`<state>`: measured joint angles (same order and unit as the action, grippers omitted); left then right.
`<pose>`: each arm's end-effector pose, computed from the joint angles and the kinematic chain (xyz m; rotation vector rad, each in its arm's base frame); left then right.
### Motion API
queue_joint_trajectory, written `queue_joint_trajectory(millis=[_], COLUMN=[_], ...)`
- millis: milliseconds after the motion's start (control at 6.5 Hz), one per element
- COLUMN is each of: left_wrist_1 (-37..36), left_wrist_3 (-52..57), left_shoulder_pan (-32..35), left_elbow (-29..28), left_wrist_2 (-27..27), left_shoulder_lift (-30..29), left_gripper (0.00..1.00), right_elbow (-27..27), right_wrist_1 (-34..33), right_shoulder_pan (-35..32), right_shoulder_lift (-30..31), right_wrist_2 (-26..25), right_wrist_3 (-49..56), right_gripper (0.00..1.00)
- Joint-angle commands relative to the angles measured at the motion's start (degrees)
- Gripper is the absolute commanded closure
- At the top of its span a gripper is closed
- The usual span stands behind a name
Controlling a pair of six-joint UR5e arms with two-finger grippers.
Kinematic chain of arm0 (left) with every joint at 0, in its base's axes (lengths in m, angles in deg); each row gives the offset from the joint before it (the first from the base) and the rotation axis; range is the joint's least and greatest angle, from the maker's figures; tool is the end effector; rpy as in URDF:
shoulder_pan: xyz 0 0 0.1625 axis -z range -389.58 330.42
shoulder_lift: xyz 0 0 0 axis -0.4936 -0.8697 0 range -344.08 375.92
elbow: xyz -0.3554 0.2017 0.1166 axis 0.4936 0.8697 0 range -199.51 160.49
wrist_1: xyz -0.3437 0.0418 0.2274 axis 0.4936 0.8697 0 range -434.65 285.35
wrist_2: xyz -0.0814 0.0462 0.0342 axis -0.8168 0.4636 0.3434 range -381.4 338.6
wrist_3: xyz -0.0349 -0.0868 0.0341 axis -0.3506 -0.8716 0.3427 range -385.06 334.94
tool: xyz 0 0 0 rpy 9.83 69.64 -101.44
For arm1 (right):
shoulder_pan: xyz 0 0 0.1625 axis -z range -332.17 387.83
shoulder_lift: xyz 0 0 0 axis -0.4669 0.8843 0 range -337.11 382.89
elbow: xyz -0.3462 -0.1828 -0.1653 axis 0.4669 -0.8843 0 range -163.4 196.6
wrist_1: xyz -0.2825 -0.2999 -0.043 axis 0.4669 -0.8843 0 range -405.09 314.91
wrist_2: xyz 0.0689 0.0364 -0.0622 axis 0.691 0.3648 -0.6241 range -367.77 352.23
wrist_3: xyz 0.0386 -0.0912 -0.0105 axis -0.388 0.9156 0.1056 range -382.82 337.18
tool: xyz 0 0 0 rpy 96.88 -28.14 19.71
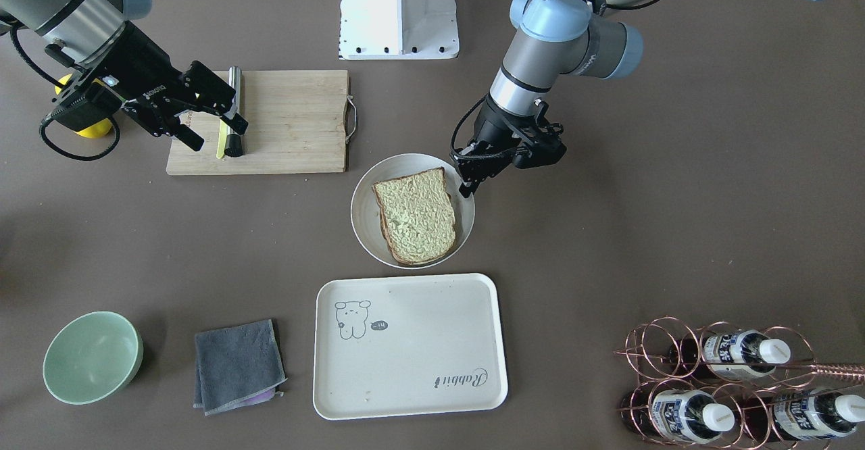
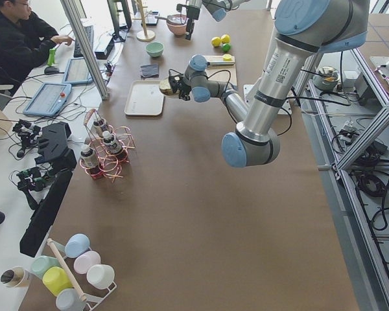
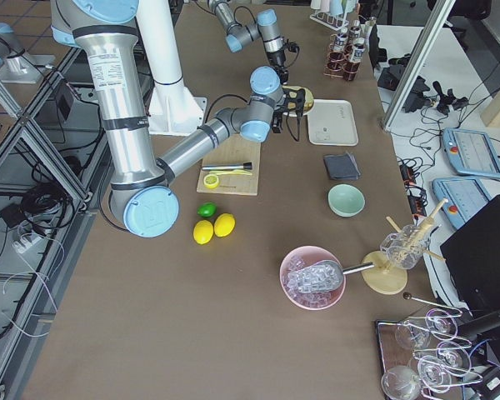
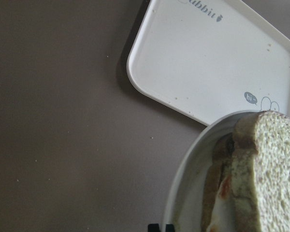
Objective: Make sandwich and place on tray
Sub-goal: 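Carry the plate with the left gripper onto the rabbit-printed tray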
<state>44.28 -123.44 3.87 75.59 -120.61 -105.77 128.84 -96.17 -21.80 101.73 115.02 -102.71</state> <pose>0.4926 -0.4660 0.2388 0.1107 1.1648 -0.5541 -0.2761 -0.4473 0.2939 0.1819 -1.3035 0.2269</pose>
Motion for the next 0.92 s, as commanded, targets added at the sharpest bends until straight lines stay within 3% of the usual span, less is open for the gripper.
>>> queue_joint_trajectory(millis=[0,308,769], left_wrist_1=[0.07,1.9,8.4], left_wrist_3=[-2.78,-3.93,-4.28], left_shoulder_pan=[1.96,6.09,6.81], left_elbow=[-7.25,-19.97,-30.9], left_wrist_2=[0.15,0.5,3.14], left_shoulder_lift=[-6.15,-13.27,-17.33], left_gripper=[1.0,1.0,1.0], right_elbow=[-0.1,-0.27,-1.41], right_wrist_1=[0.01,0.01,-0.08], right_shoulder_pan=[-0.11,-0.03,0.06], right_shoulder_lift=[-0.08,-0.26,-1.05], right_wrist_2=[-1.67,-2.54,-4.39], right_wrist_3=[0.0,0.0,0.0], right_gripper=[0.0,0.0,0.0])
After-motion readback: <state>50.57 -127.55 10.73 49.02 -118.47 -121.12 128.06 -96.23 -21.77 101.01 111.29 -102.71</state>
